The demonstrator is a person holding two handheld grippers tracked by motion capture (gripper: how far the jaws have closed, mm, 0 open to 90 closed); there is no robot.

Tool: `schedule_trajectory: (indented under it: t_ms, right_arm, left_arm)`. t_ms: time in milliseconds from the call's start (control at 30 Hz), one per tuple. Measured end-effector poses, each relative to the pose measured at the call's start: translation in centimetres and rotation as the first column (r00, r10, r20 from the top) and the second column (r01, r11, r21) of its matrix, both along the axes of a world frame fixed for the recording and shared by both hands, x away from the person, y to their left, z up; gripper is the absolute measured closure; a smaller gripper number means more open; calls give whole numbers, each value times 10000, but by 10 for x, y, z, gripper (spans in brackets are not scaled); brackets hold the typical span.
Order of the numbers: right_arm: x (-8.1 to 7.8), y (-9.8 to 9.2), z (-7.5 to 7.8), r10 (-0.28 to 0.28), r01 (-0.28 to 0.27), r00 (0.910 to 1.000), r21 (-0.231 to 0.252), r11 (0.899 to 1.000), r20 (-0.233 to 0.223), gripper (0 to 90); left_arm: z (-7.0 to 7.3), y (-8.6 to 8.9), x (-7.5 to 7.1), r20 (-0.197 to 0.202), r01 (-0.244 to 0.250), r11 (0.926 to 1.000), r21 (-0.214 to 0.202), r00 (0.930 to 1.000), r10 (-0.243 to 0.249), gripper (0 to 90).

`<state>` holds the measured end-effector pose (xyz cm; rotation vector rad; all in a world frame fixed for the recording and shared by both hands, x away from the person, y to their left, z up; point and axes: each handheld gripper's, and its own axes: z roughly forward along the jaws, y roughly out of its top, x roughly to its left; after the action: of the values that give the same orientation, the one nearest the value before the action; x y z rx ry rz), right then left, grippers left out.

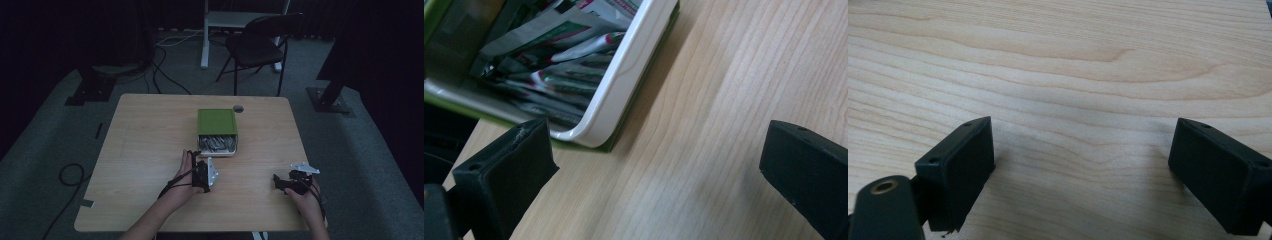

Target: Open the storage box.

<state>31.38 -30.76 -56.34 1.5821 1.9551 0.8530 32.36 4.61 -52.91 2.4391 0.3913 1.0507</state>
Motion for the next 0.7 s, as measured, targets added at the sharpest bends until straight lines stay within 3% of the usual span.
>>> schedule_trajectory:
  t_ms: [133,167,200,400,567,600,667,700]
  right_arm:
    - [0,0,0,0,0,10000,0,10000,0,107]
    - [0,0,0,0,0,10000,0,10000,1,107]
    - [0,0,0,-2,2,10000,1,10000,0,107]
    - [0,0,0,-3,3,10000,0,10000,0,107]
    - [0,0,0,-3,3,10000,2,10000,-2,107]
    - [0,0,0,-2,2,10000,0,10000,0,107]
    - [0,0,0,-3,3,10000,1,10000,-2,107]
    - [0,0,0,-1,1,10000,1,10000,-1,107]
  left_arm:
    - [-2,-2,3,283,32,10000,-7,9996,-32,28]
    - [-3,-3,3,361,-2,10000,-20,9993,2,119]
    - [-4,-3,4,506,-5,10000,9,9987,5,130]
    - [-5,-5,7,1193,167,9944,1048,9924,-292,145]
    - [-9,-6,12,1484,306,9865,1611,9874,-549,184]
    - [-10,-7,13,1593,233,9877,1547,9860,-482,197]
    - [-10,-8,15,1825,253,9812,1915,9813,-609,234]
    - [-11,-9,16,1679,275,9875,1549,9843,-538,276]
